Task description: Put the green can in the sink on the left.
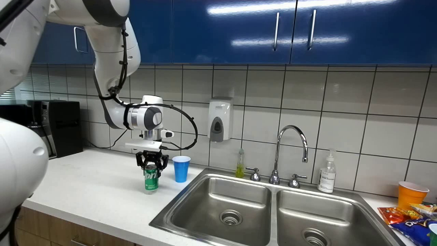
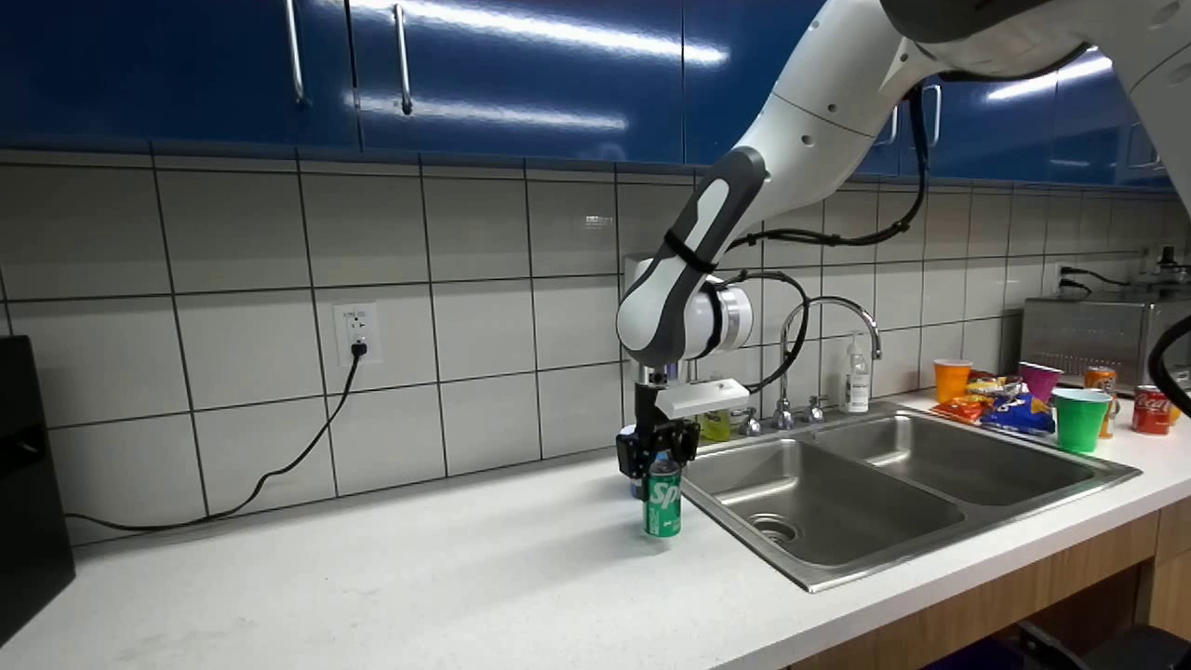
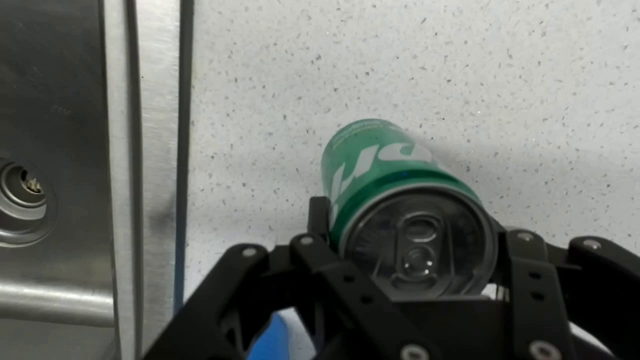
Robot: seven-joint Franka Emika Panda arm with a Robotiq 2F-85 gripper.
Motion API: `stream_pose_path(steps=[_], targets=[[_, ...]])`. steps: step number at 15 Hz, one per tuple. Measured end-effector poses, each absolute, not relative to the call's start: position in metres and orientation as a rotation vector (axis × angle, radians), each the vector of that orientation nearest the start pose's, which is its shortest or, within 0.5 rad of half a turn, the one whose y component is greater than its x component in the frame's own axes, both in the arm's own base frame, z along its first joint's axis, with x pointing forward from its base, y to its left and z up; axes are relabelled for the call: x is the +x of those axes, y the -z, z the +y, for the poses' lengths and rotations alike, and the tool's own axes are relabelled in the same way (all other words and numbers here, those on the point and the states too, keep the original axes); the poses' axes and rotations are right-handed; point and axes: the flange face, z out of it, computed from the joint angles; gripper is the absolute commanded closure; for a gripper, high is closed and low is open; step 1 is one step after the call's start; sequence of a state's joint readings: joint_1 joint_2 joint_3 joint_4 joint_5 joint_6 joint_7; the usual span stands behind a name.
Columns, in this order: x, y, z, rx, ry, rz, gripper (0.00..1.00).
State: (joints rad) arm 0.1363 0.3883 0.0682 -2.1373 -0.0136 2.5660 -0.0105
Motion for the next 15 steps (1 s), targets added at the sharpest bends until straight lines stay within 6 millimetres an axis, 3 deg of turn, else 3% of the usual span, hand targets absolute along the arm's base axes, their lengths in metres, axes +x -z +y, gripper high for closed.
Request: stream_pose_path(steps=[15], targets=[[0.557, -0.287, 0.110, -3.114, 0.044, -0.335, 0.61]])
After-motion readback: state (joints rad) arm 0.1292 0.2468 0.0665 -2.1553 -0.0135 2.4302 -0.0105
